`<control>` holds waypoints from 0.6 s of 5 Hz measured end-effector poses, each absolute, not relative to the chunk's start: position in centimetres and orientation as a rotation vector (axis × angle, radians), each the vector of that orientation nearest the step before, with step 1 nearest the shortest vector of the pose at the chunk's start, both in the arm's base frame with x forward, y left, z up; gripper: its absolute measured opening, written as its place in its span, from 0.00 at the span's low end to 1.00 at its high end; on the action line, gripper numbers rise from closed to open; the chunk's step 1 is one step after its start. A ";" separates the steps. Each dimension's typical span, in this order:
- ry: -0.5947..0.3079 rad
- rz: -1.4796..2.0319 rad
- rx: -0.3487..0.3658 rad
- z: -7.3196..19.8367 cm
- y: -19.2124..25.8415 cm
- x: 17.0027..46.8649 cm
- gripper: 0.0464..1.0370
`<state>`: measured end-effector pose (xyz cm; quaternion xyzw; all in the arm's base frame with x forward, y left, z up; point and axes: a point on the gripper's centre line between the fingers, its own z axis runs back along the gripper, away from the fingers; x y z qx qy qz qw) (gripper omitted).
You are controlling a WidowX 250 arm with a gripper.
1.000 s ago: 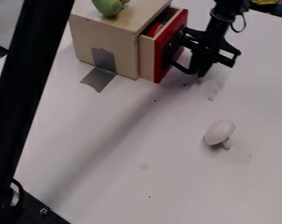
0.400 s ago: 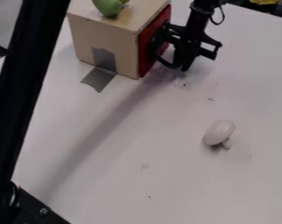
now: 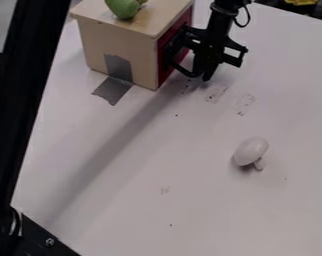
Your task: Closed the drawer
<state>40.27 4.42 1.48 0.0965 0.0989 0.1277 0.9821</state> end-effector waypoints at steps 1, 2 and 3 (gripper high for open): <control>0.200 0.257 0.194 1.4 4.3 40.0 0.10; 0.206 0.298 0.201 1.4 4.5 39.9 0.33; 0.202 0.300 0.201 1.5 4.7 40.0 0.64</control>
